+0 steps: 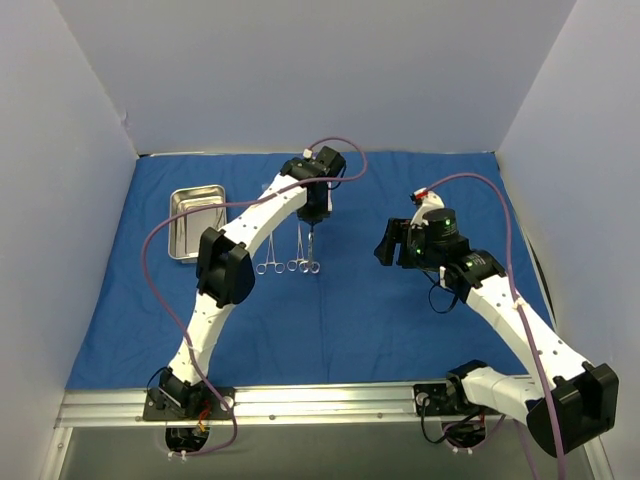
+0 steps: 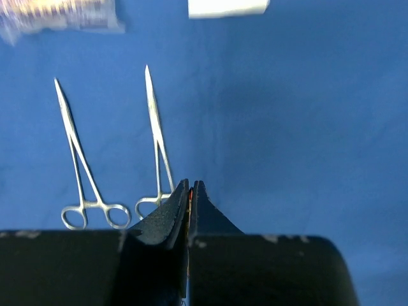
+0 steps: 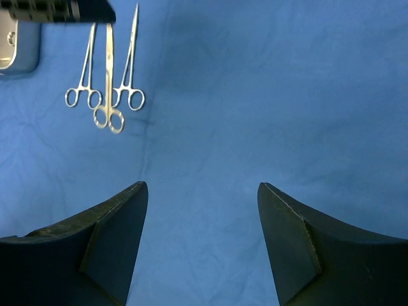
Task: Open and lay out the surgical kit
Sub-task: Place the medical item in the surgical kit.
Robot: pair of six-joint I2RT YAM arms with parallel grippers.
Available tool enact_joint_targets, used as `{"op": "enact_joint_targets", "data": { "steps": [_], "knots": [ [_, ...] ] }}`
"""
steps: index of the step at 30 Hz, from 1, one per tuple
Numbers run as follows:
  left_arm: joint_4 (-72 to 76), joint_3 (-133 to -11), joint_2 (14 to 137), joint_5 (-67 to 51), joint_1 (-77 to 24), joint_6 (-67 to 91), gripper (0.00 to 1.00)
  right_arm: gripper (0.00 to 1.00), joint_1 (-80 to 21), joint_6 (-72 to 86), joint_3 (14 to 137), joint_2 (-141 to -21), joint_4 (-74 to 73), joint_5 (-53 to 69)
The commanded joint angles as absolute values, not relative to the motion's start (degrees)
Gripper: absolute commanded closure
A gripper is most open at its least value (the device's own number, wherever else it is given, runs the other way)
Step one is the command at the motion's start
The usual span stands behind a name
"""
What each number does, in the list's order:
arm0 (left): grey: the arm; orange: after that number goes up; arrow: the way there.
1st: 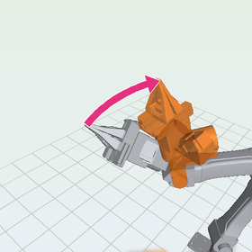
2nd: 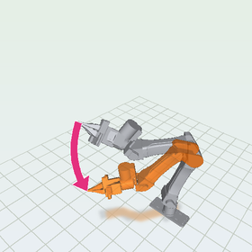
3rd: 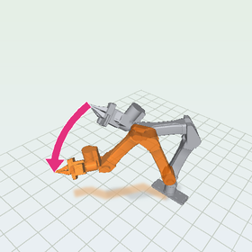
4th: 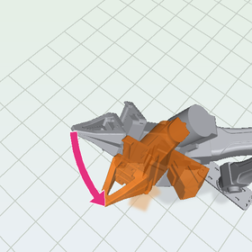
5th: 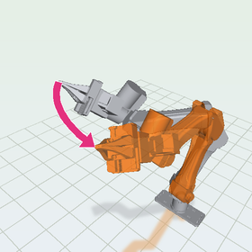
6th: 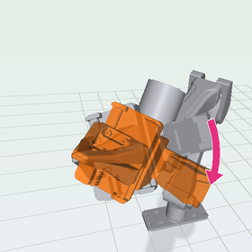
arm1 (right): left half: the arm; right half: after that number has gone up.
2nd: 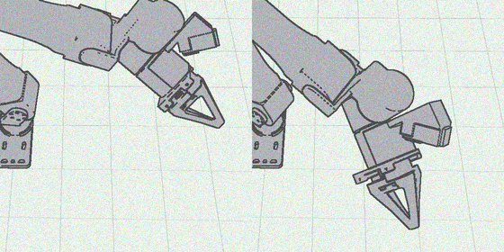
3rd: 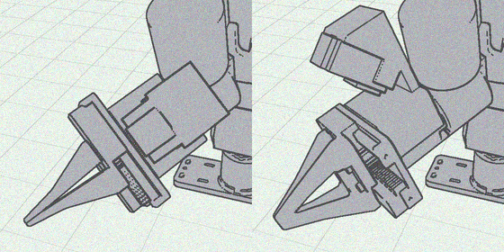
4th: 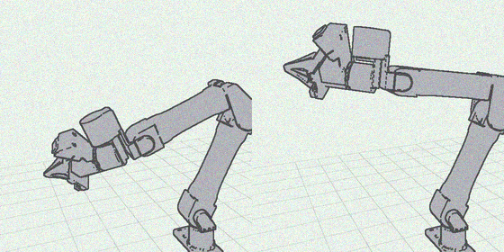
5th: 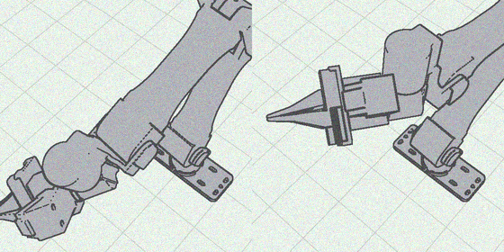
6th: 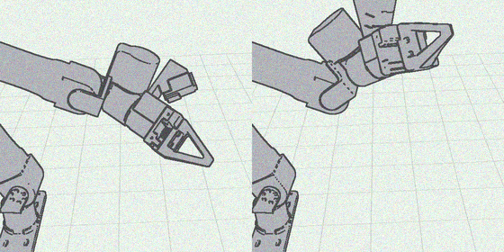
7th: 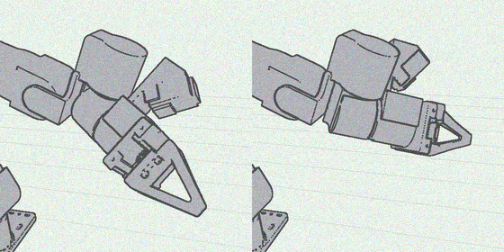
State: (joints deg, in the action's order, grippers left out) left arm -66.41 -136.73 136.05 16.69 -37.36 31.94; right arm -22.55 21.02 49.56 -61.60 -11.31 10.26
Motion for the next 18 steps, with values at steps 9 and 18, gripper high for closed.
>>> {"op": "enact_joint_targets", "data": {
  "steps": [9, 18],
  "knots": [
    [-55.5, -97.5, 113.2, 16.5, -38.1, 36.2, 0.98, 0.35, -22.4, 20.7, 47.8, -60.2, -11.7, 9.7],
    [-51.6, -82.1, 104.2, 17.1, -36.4, 36.8, 0.98, 0.35, -22.3, 20.6, 46.8, -61.9, -10.0, 11.0]
  ]
}}
